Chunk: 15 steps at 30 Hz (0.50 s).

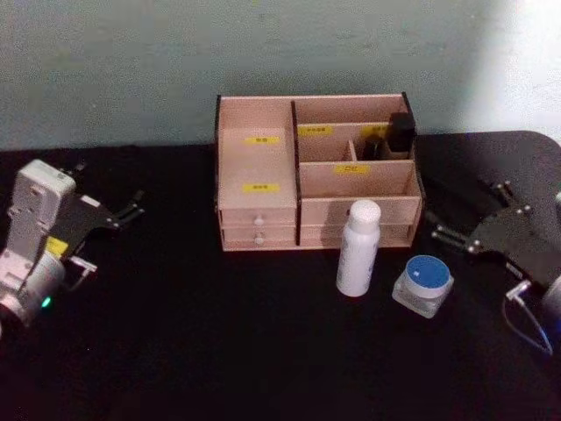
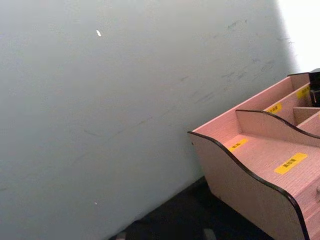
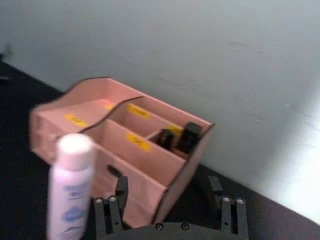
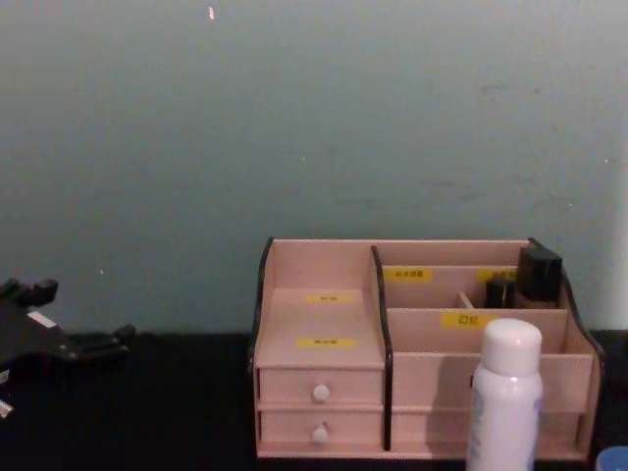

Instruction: Pick up the facial cleanser and watermelon frost from the table and place them into the tiered storage box.

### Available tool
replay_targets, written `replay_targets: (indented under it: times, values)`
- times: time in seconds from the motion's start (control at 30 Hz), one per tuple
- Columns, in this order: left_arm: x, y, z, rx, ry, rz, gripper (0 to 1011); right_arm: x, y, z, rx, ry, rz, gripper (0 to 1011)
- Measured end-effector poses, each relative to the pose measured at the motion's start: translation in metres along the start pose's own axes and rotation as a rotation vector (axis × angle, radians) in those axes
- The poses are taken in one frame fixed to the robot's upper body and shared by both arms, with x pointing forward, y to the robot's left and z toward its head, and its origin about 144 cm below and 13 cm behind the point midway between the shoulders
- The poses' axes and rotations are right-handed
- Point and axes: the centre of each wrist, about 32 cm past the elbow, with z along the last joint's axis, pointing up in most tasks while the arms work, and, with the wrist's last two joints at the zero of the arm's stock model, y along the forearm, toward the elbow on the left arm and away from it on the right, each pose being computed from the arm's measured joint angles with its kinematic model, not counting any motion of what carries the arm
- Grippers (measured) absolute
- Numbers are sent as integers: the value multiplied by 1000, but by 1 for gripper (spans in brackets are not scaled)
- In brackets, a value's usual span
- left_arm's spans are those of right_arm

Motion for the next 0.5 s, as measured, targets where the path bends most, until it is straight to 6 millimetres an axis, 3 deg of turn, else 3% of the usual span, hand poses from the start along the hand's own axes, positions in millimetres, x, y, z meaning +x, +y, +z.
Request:
replay_targets:
  times: [0.5]
  values:
    - [0,0,0,0,0,0,1001,-18,-2,-8,-1,59,217,1003]
